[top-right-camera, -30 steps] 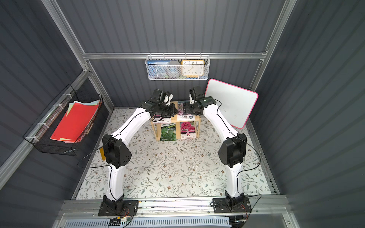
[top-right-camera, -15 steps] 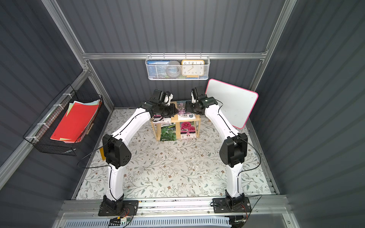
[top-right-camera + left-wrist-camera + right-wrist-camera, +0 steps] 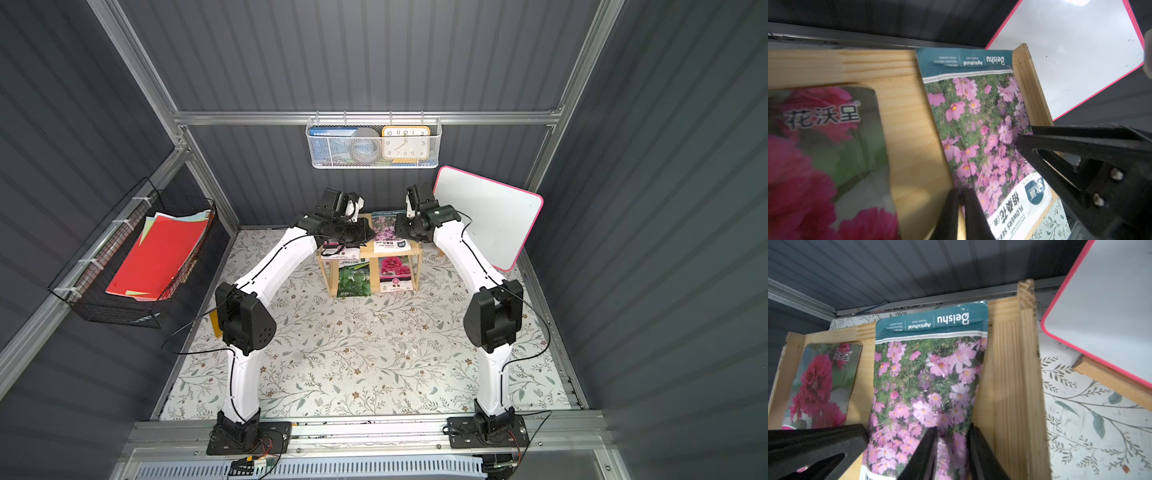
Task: Take the seed bag off the shelf
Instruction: Pick up the seed packet from the shelf.
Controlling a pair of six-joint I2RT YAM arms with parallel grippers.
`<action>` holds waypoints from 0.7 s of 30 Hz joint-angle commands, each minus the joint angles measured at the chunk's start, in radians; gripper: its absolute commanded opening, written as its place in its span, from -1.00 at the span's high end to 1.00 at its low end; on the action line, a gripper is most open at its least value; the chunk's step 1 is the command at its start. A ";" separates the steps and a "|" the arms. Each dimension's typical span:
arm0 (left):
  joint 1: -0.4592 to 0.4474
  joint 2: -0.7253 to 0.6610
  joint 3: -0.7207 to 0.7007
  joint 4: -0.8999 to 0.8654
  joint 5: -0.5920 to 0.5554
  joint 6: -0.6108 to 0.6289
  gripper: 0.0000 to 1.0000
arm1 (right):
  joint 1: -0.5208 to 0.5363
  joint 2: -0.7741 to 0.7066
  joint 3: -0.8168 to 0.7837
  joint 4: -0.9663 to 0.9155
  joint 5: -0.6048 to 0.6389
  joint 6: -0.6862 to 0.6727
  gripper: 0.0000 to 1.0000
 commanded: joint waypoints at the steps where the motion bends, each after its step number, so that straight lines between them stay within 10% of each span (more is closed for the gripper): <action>1: -0.005 0.012 -0.036 -0.096 -0.008 0.026 0.74 | 0.008 -0.016 -0.024 -0.052 -0.042 -0.001 0.44; 15: -0.003 0.011 -0.018 -0.089 -0.007 0.024 0.64 | -0.004 -0.045 -0.028 -0.048 -0.034 0.000 0.85; 21: 0.001 0.013 0.010 -0.095 -0.012 0.026 0.31 | -0.009 -0.051 -0.028 -0.051 -0.039 -0.003 0.90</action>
